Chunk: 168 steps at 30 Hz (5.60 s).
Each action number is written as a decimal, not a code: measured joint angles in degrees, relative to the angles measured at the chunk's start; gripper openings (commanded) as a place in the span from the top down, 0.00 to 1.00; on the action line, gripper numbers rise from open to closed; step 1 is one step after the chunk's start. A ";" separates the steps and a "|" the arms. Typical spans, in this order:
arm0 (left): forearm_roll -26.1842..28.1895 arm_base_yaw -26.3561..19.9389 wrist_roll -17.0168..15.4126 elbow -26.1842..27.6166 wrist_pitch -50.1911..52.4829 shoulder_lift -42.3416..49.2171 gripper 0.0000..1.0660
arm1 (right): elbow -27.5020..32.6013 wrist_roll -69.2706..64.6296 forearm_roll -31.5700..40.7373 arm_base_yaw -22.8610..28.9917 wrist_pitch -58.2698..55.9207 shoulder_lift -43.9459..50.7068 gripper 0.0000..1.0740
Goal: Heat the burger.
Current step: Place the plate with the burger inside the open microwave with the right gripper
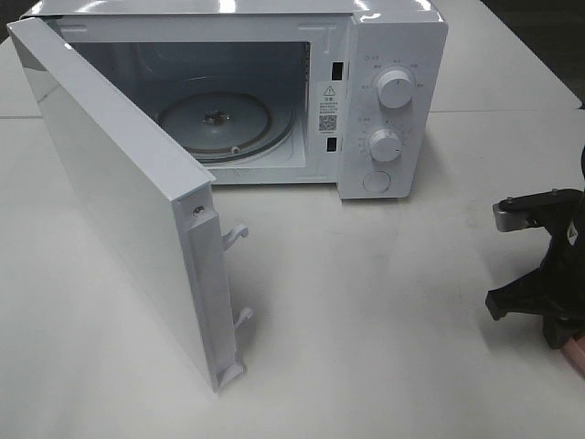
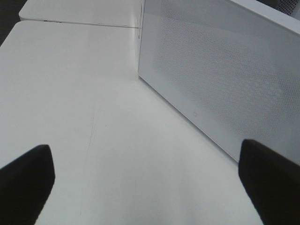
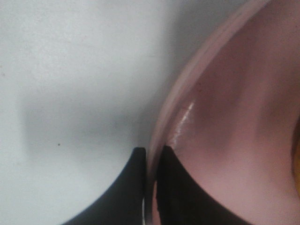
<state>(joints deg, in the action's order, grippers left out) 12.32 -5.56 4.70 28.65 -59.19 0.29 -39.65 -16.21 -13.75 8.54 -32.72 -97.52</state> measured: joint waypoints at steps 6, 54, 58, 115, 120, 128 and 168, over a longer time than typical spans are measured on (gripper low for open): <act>0.00 0.00 0.00 0.00 0.00 0.00 0.06 | 0.00 -0.52 -0.46 0.69 -1.43 1.83 1.00; 0.00 0.00 0.00 0.00 0.00 0.00 0.06 | 0.06 -16.96 -16.39 27.44 -25.04 15.18 1.00; 0.00 0.00 0.00 0.00 0.00 0.00 0.06 | 0.11 -16.90 -16.39 30.88 -27.39 17.19 1.00; 0.00 0.00 0.00 0.00 0.00 0.00 0.06 | 7.05 5.67 -20.40 62.68 -22.29 27.22 1.00; 0.00 0.00 0.00 0.00 0.00 0.00 0.06 | 7.05 5.84 -22.75 62.68 -22.12 27.22 1.00; 0.00 0.00 0.00 0.00 0.00 0.00 0.06 | 7.05 9.28 -23.66 61.59 -19.19 27.16 1.00; 0.00 0.00 0.00 0.00 0.00 0.00 0.06 | 7.45 97.06 9.34 22.69 7.05 27.10 1.00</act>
<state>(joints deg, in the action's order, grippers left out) 12.32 -5.56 4.70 28.65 -59.19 0.29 -32.20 80.84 -4.41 31.23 -25.67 -70.42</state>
